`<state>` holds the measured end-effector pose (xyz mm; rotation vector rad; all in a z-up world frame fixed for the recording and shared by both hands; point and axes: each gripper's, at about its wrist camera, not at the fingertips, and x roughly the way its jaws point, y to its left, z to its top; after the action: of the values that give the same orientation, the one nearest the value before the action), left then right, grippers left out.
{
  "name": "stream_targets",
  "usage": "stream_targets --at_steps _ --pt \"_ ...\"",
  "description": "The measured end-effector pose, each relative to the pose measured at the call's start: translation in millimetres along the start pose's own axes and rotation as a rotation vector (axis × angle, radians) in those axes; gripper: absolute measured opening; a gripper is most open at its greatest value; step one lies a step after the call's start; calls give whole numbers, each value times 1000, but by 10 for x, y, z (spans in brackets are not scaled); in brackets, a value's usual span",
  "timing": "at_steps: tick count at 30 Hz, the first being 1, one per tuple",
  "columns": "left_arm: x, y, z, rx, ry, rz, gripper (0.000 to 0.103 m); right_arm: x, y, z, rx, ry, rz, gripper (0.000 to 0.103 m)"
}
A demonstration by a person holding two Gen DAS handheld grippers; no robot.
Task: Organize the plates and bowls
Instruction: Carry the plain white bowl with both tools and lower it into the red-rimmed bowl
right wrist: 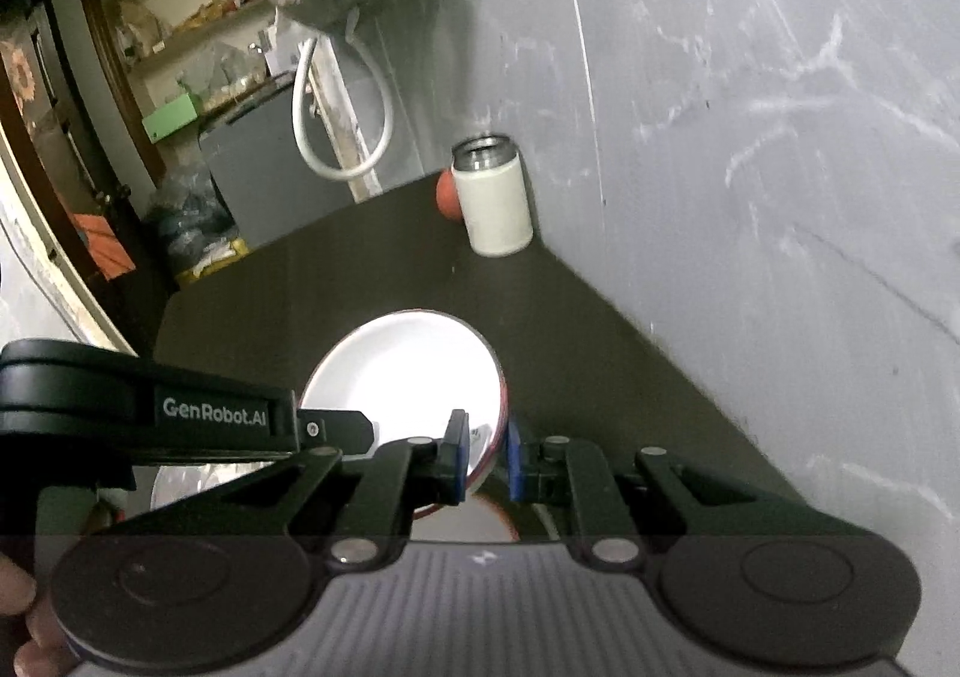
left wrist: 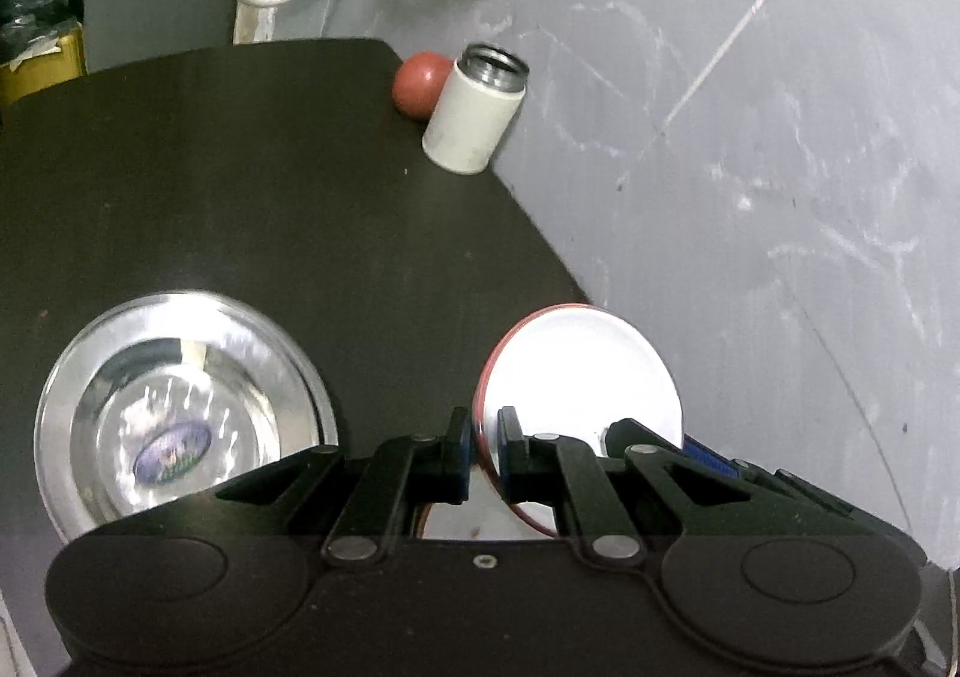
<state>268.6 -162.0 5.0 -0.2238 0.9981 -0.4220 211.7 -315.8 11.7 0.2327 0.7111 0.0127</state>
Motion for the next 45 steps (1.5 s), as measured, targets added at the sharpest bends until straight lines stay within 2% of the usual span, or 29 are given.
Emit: stream_targets --at_steps 3,13,19,31,37,45 --pt "-27 8 -113 17 14 -5 8 -59 30 -78 -6 26 -15 14" --pt "-43 111 -367 -15 72 -53 9 -208 124 -256 -72 106 -54 14" --pt "-18 129 -457 -27 114 -52 9 -233 159 -314 -111 168 -63 14" --pt "23 126 -371 -8 126 -14 9 -47 147 -264 -116 214 -41 14" --pt "116 91 -336 28 156 20 9 29 126 -257 -114 246 -36 14" --pt "174 74 -326 41 165 26 10 63 86 -257 -103 270 -34 14"
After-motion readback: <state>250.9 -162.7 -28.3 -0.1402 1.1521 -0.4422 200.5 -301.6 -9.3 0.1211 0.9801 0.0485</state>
